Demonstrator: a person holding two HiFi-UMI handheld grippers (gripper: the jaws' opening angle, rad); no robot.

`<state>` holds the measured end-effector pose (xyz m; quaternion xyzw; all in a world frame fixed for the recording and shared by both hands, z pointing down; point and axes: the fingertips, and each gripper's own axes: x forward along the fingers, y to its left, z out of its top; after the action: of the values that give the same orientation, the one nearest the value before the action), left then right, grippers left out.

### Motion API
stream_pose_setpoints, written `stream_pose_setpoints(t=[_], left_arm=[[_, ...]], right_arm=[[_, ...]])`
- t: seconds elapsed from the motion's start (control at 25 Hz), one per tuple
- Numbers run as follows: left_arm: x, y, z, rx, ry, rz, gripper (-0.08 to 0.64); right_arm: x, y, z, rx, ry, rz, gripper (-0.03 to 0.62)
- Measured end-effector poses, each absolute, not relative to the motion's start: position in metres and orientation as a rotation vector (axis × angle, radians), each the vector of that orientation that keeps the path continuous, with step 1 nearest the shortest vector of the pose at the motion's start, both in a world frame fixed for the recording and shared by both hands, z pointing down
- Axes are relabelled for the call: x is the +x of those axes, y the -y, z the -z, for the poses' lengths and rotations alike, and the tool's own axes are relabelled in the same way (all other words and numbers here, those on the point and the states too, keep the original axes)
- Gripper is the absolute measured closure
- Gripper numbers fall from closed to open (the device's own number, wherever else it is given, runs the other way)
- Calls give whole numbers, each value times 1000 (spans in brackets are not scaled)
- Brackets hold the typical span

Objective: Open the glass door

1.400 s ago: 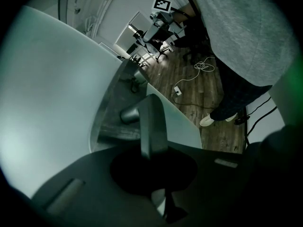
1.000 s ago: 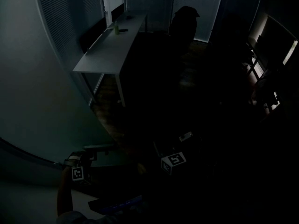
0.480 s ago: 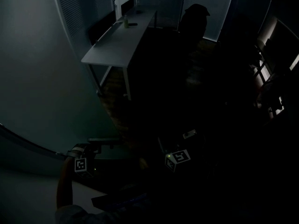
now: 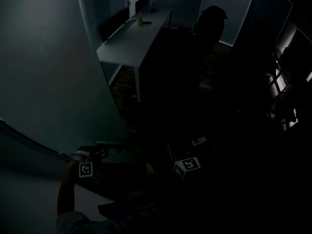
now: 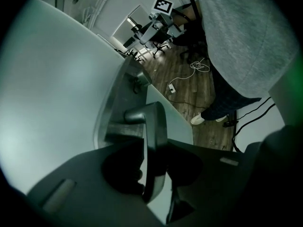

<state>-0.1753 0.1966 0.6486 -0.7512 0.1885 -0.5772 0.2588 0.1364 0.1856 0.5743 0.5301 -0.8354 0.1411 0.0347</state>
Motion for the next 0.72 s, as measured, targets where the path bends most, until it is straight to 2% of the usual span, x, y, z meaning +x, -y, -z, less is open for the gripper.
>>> stream_pose_setpoints(t=[0.2,0.36,0.72], left_arm=[[-177,-204,-632,-2051,-542,1568,382],[-174,-213,-620,-2113,-577,1530,377],[-147,-228,-565,-2382,-765,1239,368]], right_arm=[[130,-185,-574,1617,2579,-435,591],[127,-186,-575,1609,2585,-438,591],[133,-189,-574,1611,2590,-445,591]])
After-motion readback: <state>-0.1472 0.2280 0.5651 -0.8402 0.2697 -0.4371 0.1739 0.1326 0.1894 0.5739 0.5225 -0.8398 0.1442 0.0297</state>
